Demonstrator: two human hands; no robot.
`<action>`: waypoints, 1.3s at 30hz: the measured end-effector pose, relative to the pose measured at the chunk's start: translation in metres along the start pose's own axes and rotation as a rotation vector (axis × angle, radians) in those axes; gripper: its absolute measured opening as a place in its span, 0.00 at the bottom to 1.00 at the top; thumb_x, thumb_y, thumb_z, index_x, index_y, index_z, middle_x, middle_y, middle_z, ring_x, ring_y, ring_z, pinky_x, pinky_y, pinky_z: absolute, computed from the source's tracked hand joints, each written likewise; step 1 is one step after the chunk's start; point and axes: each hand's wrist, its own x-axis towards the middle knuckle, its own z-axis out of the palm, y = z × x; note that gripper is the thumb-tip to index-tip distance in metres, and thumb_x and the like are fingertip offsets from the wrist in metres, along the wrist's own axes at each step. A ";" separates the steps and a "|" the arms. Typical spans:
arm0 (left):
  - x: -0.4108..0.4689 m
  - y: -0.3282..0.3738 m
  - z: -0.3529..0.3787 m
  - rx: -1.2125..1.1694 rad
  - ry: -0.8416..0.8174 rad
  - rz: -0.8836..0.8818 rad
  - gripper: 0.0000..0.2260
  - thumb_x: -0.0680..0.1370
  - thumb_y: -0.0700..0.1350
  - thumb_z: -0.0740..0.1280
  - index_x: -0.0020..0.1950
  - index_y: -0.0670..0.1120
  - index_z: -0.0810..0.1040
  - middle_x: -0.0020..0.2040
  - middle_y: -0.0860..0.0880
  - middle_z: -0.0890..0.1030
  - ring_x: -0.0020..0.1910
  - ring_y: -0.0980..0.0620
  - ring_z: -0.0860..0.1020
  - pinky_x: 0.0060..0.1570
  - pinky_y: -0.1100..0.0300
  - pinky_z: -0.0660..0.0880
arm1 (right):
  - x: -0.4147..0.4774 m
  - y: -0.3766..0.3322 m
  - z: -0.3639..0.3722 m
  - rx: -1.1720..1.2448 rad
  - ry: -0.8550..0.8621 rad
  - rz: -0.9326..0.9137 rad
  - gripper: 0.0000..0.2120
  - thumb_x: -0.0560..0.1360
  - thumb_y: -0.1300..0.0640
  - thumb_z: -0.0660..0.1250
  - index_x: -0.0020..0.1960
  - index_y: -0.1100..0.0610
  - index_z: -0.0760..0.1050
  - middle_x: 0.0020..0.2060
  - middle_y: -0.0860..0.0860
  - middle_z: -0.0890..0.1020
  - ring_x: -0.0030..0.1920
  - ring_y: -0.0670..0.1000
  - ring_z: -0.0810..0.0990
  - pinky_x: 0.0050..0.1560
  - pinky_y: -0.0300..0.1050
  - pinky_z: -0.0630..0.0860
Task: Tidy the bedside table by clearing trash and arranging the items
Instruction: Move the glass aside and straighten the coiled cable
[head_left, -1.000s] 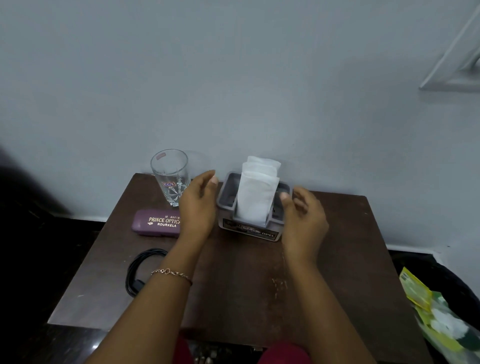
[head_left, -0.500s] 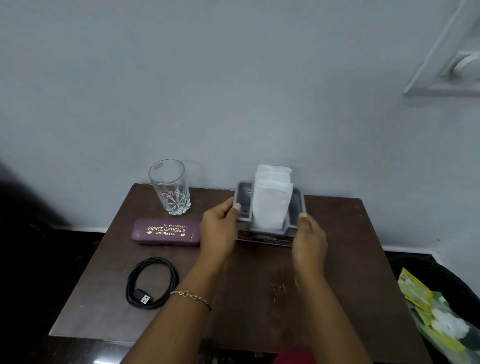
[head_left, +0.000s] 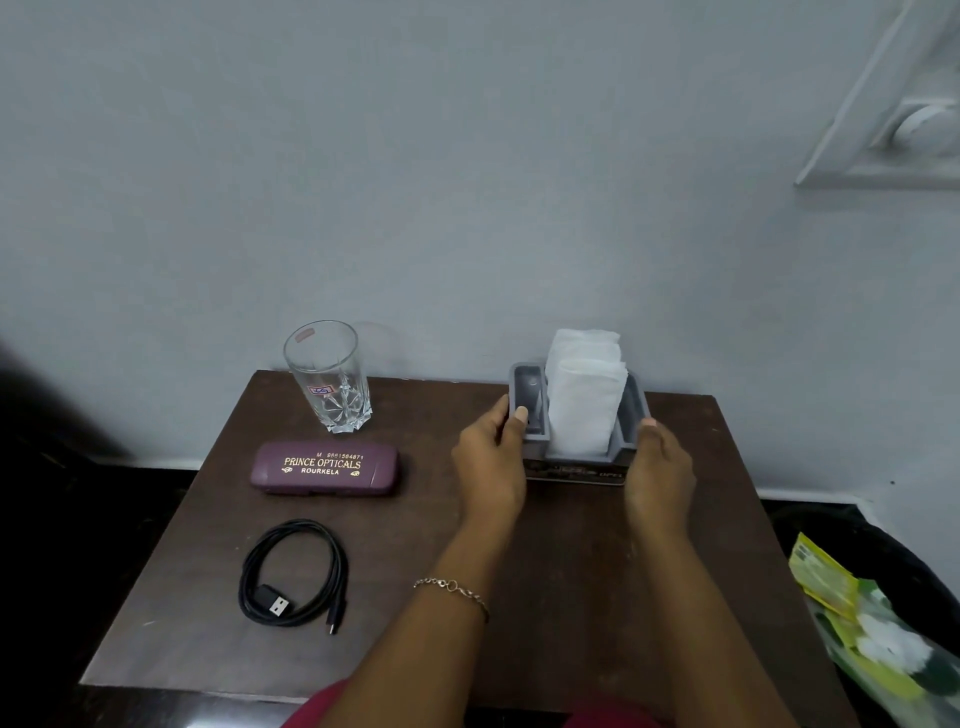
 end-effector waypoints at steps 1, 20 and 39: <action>-0.001 0.001 0.000 0.009 0.003 -0.003 0.15 0.79 0.46 0.62 0.65 0.47 0.76 0.59 0.50 0.81 0.59 0.57 0.78 0.58 0.66 0.72 | 0.001 0.001 0.000 -0.004 -0.012 -0.001 0.18 0.81 0.55 0.53 0.66 0.60 0.72 0.65 0.58 0.75 0.65 0.57 0.71 0.65 0.47 0.66; 0.057 0.000 -0.138 -0.026 0.632 -0.186 0.24 0.80 0.59 0.46 0.74 0.54 0.60 0.77 0.51 0.58 0.76 0.49 0.53 0.72 0.44 0.46 | -0.098 -0.059 0.141 0.045 -0.658 -0.140 0.26 0.79 0.41 0.49 0.74 0.49 0.58 0.74 0.44 0.61 0.74 0.44 0.58 0.75 0.44 0.52; 0.052 0.012 -0.134 -0.239 0.251 -0.184 0.38 0.66 0.77 0.43 0.55 0.57 0.80 0.60 0.52 0.80 0.64 0.51 0.74 0.69 0.50 0.64 | -0.100 -0.073 0.152 0.120 -0.713 -0.082 0.26 0.79 0.40 0.48 0.72 0.51 0.62 0.73 0.46 0.65 0.72 0.44 0.61 0.71 0.38 0.56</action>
